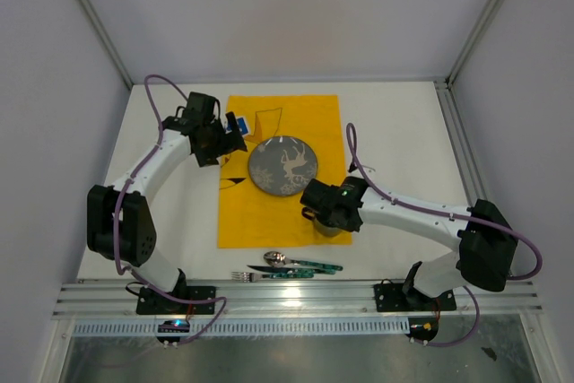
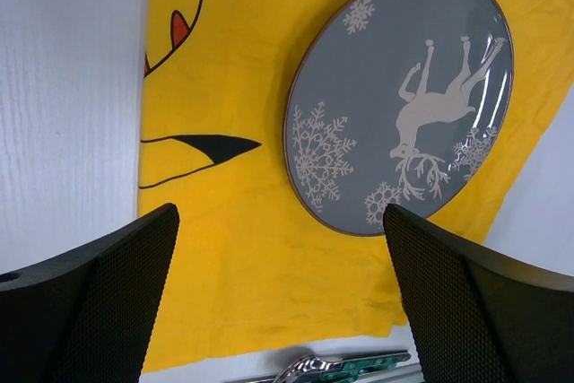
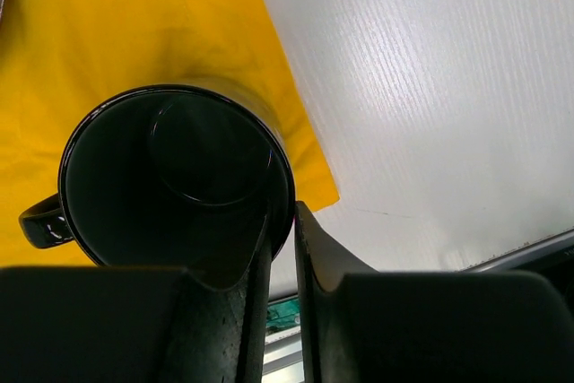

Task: Set the dinner table for one person

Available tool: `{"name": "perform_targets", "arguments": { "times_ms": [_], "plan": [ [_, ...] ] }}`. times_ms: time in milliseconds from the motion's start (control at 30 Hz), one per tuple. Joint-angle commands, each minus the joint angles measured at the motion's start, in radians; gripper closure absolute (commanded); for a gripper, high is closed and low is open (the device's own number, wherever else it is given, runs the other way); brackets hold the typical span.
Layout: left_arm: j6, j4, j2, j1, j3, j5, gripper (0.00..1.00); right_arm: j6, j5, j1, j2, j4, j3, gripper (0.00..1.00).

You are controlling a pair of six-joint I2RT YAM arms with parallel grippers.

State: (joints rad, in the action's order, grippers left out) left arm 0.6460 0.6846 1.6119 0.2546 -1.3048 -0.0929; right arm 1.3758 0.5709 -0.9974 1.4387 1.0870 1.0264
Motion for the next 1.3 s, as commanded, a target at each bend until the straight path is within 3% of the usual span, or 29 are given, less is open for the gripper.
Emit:
{"name": "perform_targets", "arguments": {
  "times_ms": [0,167,300,367,500,633,1267],
  "plan": [
    [-0.019,0.006,-0.02,-0.003,-0.036,0.022,0.01,-0.012,-0.002,-0.004,0.002,-0.036,-0.006,0.82],
    [-0.025,0.009,-0.024,-0.003,-0.04,0.03,0.01,-0.004,-0.003,-0.004,0.011,-0.021,-0.003,0.67],
    [-0.031,0.015,-0.033,-0.003,-0.04,0.045,0.02,-0.006,-0.014,-0.004,0.029,-0.013,-0.003,0.63],
    [-0.034,0.016,-0.041,-0.003,-0.039,0.05,0.02,-0.011,-0.02,-0.004,0.037,-0.021,-0.003,0.67],
    [-0.04,0.018,-0.046,-0.003,-0.039,0.055,0.01,-0.03,-0.023,-0.004,0.026,-0.048,-0.017,0.86],
    [-0.042,0.02,-0.047,-0.003,-0.037,0.058,0.01,-0.04,-0.022,-0.004,0.0,-0.078,-0.04,0.95],
    [-0.016,-0.005,-0.044,-0.002,-0.001,0.022,0.01,-0.049,0.047,-0.004,-0.078,-0.047,-0.006,0.97]
  ]
}}
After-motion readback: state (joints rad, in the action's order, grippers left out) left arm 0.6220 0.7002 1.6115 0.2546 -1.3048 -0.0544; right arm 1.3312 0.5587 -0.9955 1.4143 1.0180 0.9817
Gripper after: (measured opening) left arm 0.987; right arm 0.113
